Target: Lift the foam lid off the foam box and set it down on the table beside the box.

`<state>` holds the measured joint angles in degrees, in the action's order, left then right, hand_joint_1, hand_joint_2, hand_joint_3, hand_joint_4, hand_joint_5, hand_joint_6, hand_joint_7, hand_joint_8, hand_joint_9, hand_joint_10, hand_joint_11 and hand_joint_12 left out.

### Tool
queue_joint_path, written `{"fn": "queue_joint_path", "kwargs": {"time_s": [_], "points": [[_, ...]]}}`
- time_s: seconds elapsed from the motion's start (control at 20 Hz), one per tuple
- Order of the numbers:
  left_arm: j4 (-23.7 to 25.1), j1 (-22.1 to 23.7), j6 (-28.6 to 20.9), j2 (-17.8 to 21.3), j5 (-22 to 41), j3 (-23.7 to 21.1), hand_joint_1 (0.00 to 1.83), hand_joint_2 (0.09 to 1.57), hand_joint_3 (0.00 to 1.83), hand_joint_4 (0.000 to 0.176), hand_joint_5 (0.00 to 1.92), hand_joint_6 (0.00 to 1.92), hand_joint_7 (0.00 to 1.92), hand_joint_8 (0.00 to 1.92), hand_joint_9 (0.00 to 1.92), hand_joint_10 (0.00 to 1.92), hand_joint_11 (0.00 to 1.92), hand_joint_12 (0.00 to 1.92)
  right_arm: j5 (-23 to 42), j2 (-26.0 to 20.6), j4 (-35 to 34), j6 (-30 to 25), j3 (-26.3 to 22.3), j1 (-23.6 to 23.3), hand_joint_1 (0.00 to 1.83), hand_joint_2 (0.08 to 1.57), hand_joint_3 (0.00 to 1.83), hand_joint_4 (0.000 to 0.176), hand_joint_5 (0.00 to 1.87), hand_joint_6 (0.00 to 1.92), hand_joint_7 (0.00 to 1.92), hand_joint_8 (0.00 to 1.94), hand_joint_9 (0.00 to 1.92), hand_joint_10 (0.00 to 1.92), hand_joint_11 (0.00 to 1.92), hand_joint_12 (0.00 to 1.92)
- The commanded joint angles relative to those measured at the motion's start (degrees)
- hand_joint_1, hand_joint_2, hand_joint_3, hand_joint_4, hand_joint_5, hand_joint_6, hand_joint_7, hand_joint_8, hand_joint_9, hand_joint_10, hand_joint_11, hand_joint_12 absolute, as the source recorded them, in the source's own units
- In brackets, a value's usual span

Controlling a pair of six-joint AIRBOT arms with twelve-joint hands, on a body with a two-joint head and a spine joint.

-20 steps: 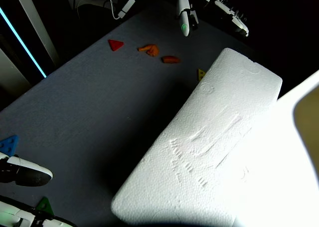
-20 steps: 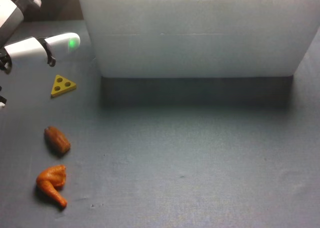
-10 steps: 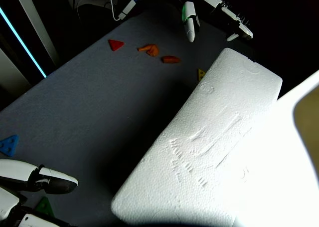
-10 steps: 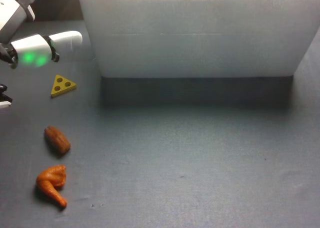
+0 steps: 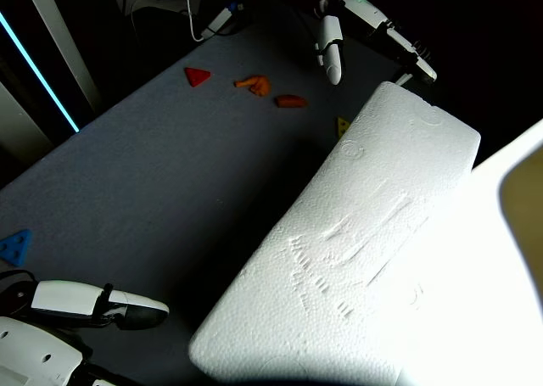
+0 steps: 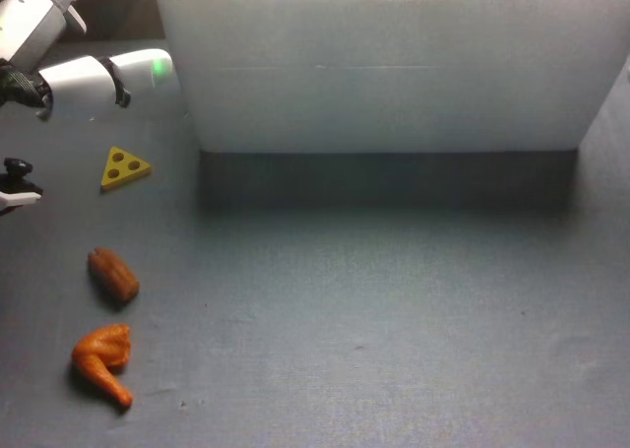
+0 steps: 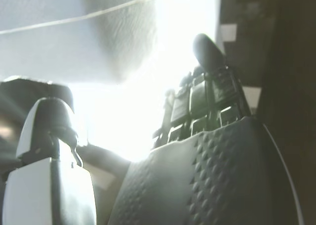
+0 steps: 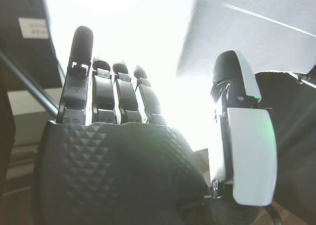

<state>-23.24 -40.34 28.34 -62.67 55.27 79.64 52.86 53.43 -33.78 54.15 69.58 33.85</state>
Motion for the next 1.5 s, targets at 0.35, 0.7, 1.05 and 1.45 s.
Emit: {"fn": "queue_joint_path", "kwargs": {"time_s": [0.35,0.7,1.05,1.45], "points": [[0.02,1.9,-2.95,-2.1,5.2,2.74,0.46,1.06,0.0,0.033,0.0,0.0,0.0,0.0,0.0,0.0,0.02,0.01,8.66,-0.47,-0.13,-2.83,1.53,-0.69,0.65,1.15,0.0,0.0,0.0,0.0,0.0,0.0,0.0,0.0,0.0,0.0],[1.02,4.17,-4.07,-4.61,2.82,5.29,0.47,1.06,0.0,0.024,0.0,0.0,0.0,0.0,0.0,0.0,0.01,0.01,8.97,0.97,0.11,-5.73,2.87,-0.96,0.59,1.13,0.0,0.0,0.0,0.0,0.0,0.0,0.0,0.0,0.0,0.0],[1.39,5.59,-4.07,-5.89,1.04,6.75,0.54,1.07,0.0,0.018,0.0,0.0,0.0,0.0,0.0,0.0,0.0,0.0,8.77,2.2,0.59,-6.77,3.93,-1.39,0.59,1.1,0.0,0.0,0.0,0.0,0.0,0.0,0.0,0.0,0.0,0.0],[1.46,6.97,-4.08,-7.68,-1.53,8.85,0.53,1.05,0.0,0.025,0.0,0.0,0.0,0.0,0.0,0.0,0.01,0.0,7.49,4.12,0.61,-7.74,5.95,-2.41,0.56,1.08,0.0,0.0,0.0,0.0,0.0,0.0,0.0,0.0,0.0,0.0]]}}
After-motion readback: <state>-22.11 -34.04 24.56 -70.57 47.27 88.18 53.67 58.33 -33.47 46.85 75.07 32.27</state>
